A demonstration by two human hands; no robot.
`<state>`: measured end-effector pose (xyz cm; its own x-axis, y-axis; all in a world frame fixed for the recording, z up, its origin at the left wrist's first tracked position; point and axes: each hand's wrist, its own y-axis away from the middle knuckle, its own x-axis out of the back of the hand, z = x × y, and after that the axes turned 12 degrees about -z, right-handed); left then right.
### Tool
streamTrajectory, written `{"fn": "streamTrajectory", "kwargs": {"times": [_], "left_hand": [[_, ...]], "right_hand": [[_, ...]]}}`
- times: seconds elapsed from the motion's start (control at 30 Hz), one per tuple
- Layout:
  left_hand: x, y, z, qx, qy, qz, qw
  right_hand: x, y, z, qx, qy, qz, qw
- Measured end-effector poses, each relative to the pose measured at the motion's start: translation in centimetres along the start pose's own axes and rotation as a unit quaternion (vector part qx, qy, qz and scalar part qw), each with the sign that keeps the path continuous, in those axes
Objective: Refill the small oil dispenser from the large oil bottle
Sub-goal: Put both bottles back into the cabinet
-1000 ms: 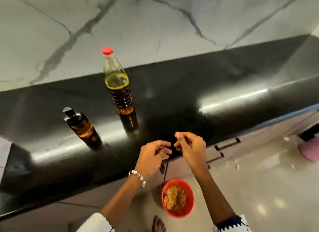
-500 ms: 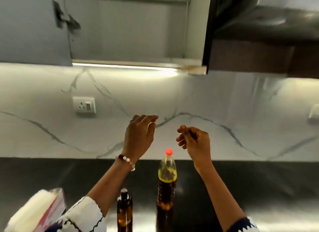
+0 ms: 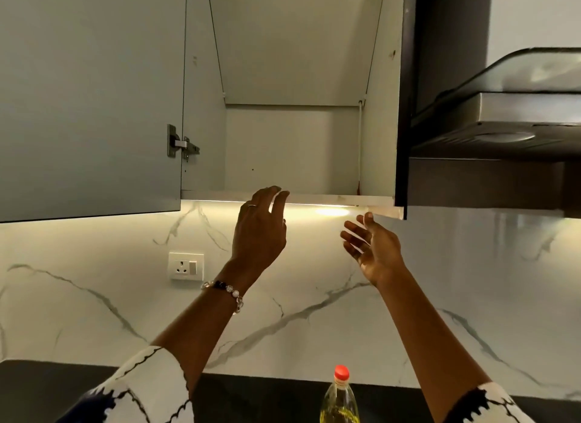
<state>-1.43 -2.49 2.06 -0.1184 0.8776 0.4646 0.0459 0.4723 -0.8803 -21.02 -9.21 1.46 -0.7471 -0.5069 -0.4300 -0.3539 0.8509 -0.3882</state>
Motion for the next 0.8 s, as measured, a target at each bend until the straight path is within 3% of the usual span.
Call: {"fn": "streamTrajectory", "kwargs": {"times": [0.53, 0.8], "left_hand": [[0.6, 2.4, -2.5, 0.018, 0.049, -0.012, 0.999], [-1.9, 7.8, -1.4, 0.036, 0.195, -0.005, 0.98]], "right_hand": [[-2.5, 0.6, 1.3, 0.019, 0.063, -0.012, 0.998], [0.9, 3.5, 5.5, 0.055, 0.162, 0.003, 0.985]]}}
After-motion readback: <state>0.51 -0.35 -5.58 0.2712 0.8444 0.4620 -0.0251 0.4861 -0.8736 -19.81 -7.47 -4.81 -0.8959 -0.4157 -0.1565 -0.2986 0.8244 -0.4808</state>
